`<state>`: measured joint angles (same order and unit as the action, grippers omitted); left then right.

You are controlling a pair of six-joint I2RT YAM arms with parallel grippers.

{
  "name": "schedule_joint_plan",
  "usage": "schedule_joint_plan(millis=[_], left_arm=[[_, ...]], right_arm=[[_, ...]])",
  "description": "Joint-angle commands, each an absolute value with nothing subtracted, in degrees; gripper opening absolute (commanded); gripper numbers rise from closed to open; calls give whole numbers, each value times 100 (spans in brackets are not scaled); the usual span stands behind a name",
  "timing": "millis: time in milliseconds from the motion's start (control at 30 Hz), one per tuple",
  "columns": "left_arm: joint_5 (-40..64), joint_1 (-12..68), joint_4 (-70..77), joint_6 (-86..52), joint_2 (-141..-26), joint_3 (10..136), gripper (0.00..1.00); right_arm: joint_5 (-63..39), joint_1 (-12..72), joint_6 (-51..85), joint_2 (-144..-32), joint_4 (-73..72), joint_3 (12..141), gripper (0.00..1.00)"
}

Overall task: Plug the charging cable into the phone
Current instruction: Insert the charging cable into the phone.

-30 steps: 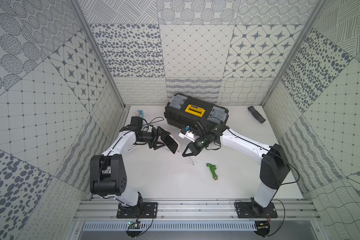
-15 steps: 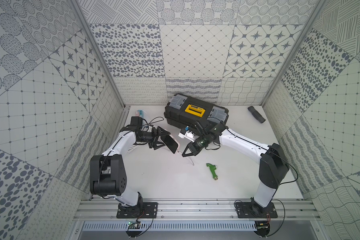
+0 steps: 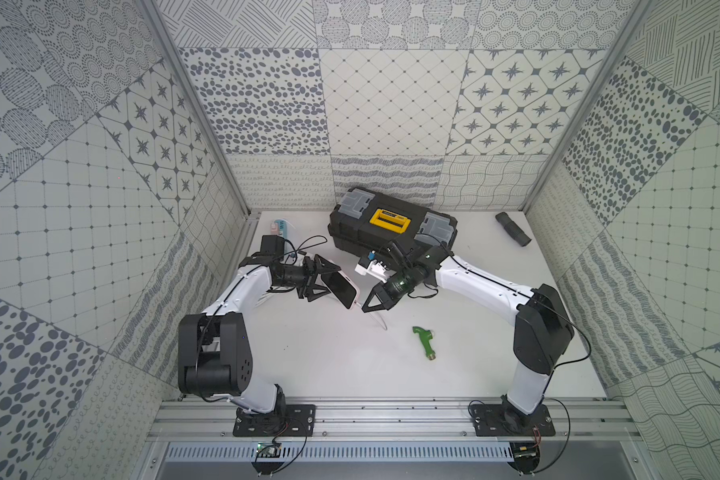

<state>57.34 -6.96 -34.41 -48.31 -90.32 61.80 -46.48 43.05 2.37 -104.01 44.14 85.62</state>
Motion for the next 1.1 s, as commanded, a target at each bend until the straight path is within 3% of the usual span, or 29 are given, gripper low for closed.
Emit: schedule_joint_plan(millis=[0, 1067], left_arm=[[6223, -698, -3031, -5095, -8973, 6168, 0], [6367, -638, -2809, -5159, -8959, 6100, 0]], right_arm=[[-4727, 4322, 142, -10440, 4328, 8666, 0], [-4768, 4149, 130, -10547, 4298, 8638, 0]])
